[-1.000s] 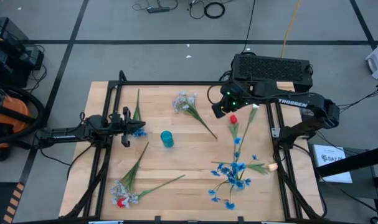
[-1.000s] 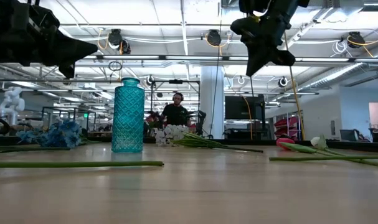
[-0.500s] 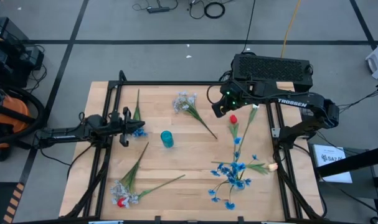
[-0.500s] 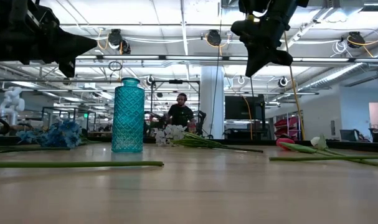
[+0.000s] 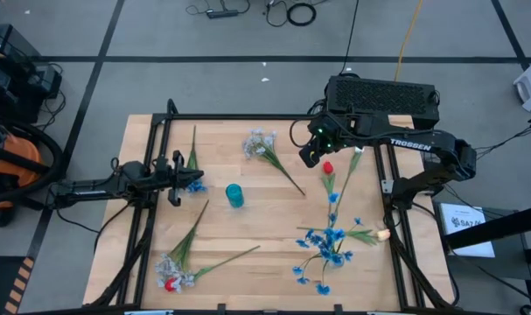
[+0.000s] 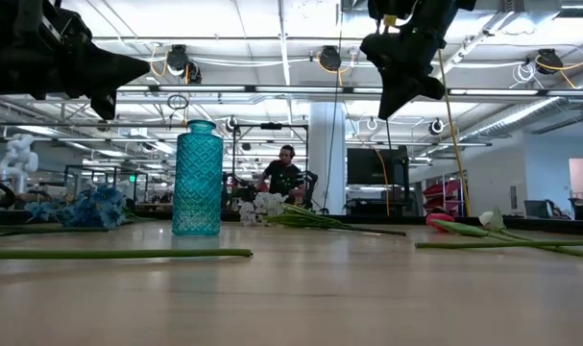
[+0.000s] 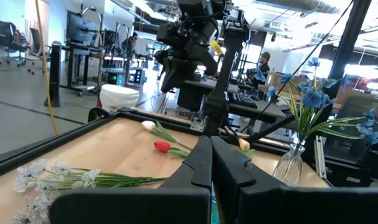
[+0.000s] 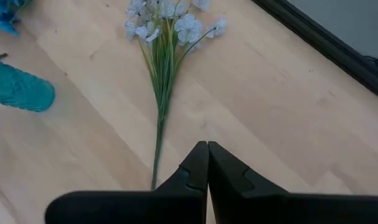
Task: Sort flowers into vase by color
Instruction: Put the bottom white flower into the blue vase
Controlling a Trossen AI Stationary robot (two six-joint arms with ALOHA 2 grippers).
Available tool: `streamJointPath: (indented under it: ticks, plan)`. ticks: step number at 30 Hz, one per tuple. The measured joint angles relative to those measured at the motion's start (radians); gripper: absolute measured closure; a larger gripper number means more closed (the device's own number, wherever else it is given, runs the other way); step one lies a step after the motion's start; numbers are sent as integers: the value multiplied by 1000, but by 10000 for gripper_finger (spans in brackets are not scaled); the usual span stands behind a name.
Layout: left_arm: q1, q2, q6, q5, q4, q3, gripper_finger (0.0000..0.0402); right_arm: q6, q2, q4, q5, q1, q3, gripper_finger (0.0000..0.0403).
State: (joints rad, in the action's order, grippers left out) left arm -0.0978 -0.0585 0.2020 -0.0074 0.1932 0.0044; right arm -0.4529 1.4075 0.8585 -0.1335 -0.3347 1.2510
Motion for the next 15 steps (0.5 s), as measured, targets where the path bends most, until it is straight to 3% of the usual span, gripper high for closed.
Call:
streamJointPath:
  ticks: [15]
  plan:
    - [0, 0, -51, -8, 137, 5, 399, -37, 0, 7, 4, 30, -1, 403]
